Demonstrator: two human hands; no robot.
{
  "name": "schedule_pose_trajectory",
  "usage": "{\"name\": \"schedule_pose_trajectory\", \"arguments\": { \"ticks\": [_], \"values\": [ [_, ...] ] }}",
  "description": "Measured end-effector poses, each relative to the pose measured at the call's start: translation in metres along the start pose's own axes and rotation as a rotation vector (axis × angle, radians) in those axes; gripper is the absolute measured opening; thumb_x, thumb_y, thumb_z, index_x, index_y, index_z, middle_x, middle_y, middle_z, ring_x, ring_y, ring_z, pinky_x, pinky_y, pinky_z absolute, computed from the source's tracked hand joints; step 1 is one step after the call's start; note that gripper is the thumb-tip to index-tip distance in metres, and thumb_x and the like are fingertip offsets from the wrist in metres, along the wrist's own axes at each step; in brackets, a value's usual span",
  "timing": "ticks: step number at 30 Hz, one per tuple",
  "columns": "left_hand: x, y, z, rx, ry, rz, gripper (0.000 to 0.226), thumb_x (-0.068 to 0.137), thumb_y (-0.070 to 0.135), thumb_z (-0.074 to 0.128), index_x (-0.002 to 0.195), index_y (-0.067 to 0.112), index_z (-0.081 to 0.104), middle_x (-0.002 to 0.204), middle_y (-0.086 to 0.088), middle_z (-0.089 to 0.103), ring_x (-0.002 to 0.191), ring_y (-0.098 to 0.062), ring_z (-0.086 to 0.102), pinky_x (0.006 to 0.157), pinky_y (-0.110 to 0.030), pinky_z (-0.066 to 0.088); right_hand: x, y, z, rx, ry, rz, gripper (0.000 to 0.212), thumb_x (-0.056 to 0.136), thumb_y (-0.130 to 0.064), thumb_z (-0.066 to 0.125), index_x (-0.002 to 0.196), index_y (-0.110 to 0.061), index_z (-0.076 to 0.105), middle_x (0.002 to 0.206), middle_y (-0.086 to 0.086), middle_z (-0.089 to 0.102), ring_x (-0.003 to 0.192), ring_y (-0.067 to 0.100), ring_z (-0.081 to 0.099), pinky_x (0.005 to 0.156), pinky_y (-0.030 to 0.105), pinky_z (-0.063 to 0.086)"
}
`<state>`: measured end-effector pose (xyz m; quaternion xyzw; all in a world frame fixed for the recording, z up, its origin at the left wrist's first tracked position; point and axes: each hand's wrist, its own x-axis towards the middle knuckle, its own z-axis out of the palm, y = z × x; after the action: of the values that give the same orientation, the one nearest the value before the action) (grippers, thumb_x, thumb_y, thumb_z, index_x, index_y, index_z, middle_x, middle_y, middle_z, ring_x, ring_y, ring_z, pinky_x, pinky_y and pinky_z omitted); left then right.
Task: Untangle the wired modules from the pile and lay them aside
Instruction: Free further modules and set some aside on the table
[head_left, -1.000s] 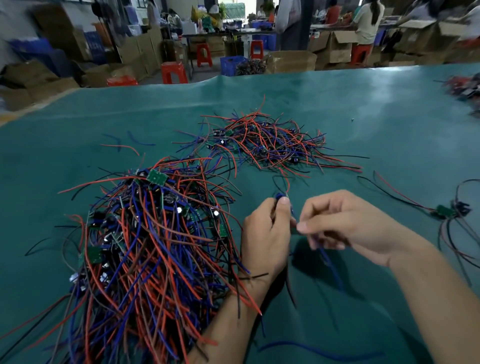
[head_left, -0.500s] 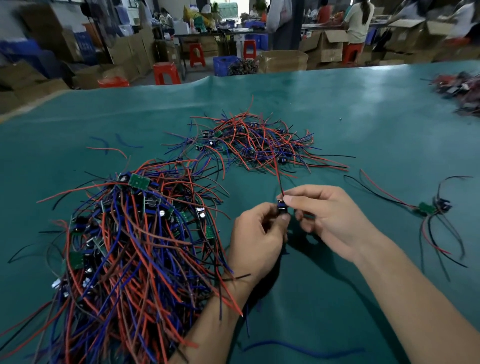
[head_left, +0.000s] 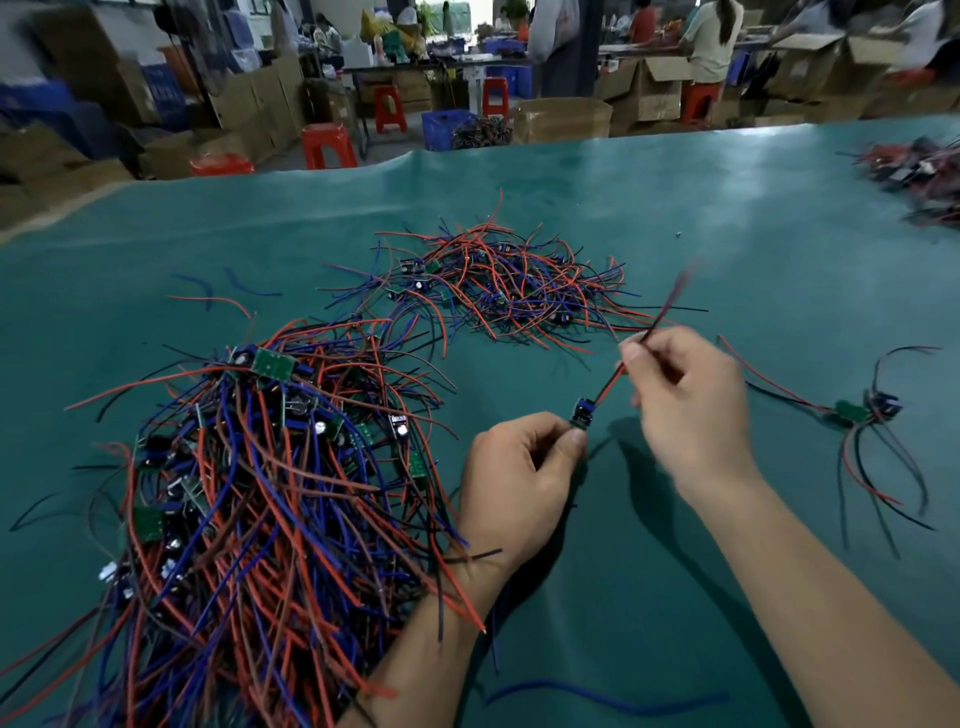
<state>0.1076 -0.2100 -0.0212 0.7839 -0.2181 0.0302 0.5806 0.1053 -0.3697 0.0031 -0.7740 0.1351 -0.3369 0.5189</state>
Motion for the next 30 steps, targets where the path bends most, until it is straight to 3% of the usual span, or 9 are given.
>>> {"name": "schedule_pose_trajectory", "arguments": {
  "ticks": [5,9,11,13,17,20,26,28,30],
  "values": [
    [0.0,-0.002,0.0,0.059,0.002,0.018,0.03,0.086,0.037,0.057,0.076,0.011,0.067,0.059,0.0,0.059,0.058,-0.02,0.054,0.061,-0.037,0.049,0.02,0.012,-0.025,-0.088,0.285,-0.07,0.023,0.091,-0.04,0.062,0.082,-0.019,0.068,0.071,-0.004,0.065,0.07,0.034,0.066,0.07,0.05,0.053],
    [0.0,0.0,0.001,0.045,0.083,-0.014,0.031,0.088,0.036,0.051,0.077,0.011,0.064,0.051,0.004,0.049,0.049,-0.015,0.042,0.054,-0.034,0.038,0.033,0.022,-0.049,0.139,0.608,0.185,0.018,0.091,-0.032,0.059,0.092,-0.018,0.07,0.09,0.005,0.071,0.073,0.027,0.064,0.068,0.037,0.051],
    [0.001,0.001,0.001,-0.006,0.127,-0.041,0.029,0.09,0.034,0.047,0.08,0.012,0.064,0.051,0.0,0.053,0.051,-0.022,0.049,0.057,-0.041,0.048,0.028,0.018,-0.045,0.247,0.497,0.353,0.021,0.098,-0.029,0.059,0.082,-0.018,0.068,0.083,0.001,0.069,0.055,0.013,0.053,0.05,0.024,0.039],
    [0.0,0.002,0.002,-0.031,0.146,-0.052,0.025,0.092,0.03,0.044,0.086,0.015,0.063,0.052,0.004,0.056,0.054,-0.016,0.056,0.066,-0.045,0.053,0.013,0.008,-0.028,0.183,0.144,0.402,0.028,0.099,-0.03,0.062,0.077,-0.016,0.071,0.069,-0.003,0.07,0.042,0.005,0.047,0.038,0.016,0.029],
    [0.0,0.002,0.0,-0.01,0.142,-0.024,0.02,0.09,0.024,0.045,0.085,0.013,0.061,0.064,0.0,0.065,0.065,-0.026,0.062,0.069,-0.048,0.052,-0.02,-0.018,0.004,0.101,-0.477,0.154,0.02,0.094,-0.03,0.071,0.082,-0.015,0.078,0.073,-0.005,0.075,0.056,-0.001,0.059,0.048,0.011,0.042],
    [0.001,0.002,0.001,0.03,0.135,-0.002,0.022,0.089,0.024,0.048,0.077,0.009,0.059,0.065,-0.008,0.065,0.064,-0.032,0.06,0.063,-0.05,0.051,-0.024,-0.017,0.01,0.003,-0.427,-0.04,0.006,0.089,-0.023,0.078,0.083,-0.023,0.078,0.079,-0.01,0.076,0.07,0.0,0.064,0.07,0.018,0.05],
    [-0.001,0.006,0.0,0.02,0.01,-0.039,0.021,0.086,0.03,0.053,0.076,0.016,0.066,0.063,0.001,0.07,0.062,-0.016,0.067,0.068,-0.039,0.057,0.001,-0.04,-0.016,0.227,0.063,-0.11,0.016,0.095,-0.025,0.071,0.079,-0.026,0.07,0.076,0.005,0.067,0.064,0.014,0.049,0.062,0.041,0.04],
    [-0.001,0.006,0.0,0.026,0.005,-0.047,0.02,0.084,0.028,0.052,0.079,0.015,0.067,0.067,-0.002,0.071,0.068,-0.02,0.069,0.071,-0.039,0.057,0.01,-0.074,-0.021,0.295,0.121,-0.191,0.017,0.095,-0.032,0.067,0.079,-0.028,0.068,0.072,-0.003,0.068,0.058,0.012,0.049,0.055,0.036,0.041],
    [-0.001,0.005,0.0,0.031,0.025,-0.058,0.015,0.086,0.024,0.053,0.083,0.016,0.065,0.068,-0.003,0.072,0.069,-0.02,0.069,0.071,-0.038,0.058,0.015,-0.118,-0.017,0.338,-0.032,-0.283,0.015,0.094,-0.039,0.064,0.084,-0.029,0.068,0.072,-0.008,0.071,0.055,0.006,0.053,0.049,0.024,0.041]
  ]
}}
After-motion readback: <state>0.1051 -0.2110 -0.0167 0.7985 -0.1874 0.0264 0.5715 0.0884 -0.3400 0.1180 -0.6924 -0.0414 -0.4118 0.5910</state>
